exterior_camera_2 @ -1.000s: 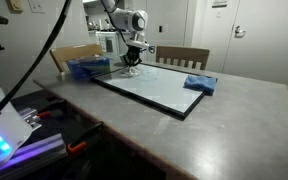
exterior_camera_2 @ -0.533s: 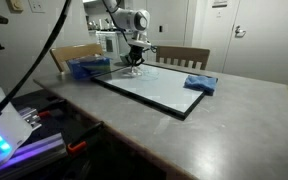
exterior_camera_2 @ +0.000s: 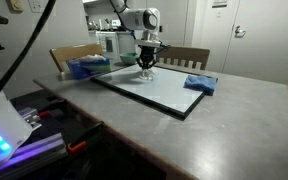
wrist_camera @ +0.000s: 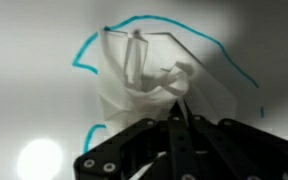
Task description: Pick up the wipe and rub the white board
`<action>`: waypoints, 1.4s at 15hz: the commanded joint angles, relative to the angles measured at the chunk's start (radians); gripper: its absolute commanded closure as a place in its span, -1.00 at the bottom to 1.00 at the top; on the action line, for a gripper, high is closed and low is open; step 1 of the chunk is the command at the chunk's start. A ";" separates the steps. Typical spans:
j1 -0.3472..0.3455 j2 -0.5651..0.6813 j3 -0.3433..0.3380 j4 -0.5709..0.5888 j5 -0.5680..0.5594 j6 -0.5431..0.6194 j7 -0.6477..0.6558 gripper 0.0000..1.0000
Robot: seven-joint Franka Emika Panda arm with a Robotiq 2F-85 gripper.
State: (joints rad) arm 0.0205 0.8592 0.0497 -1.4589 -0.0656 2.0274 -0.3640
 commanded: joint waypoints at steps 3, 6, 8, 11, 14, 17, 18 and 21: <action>0.000 0.020 -0.062 -0.138 -0.083 0.135 0.124 1.00; -0.004 0.047 -0.020 -0.102 -0.068 0.124 0.106 1.00; -0.005 0.060 0.019 -0.079 -0.047 0.112 0.063 1.00; 0.002 0.060 0.089 -0.066 -0.024 0.111 -0.024 1.00; 0.015 0.071 0.150 -0.049 -0.002 0.101 -0.099 1.00; 0.032 0.075 0.166 -0.039 -0.004 0.077 -0.132 1.00; 0.034 0.070 0.158 -0.044 -0.009 0.072 -0.125 1.00; 0.030 0.026 0.119 -0.110 -0.018 0.093 -0.062 1.00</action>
State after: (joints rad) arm 0.0493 0.8427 0.2133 -1.5159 -0.0770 2.0600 -0.4564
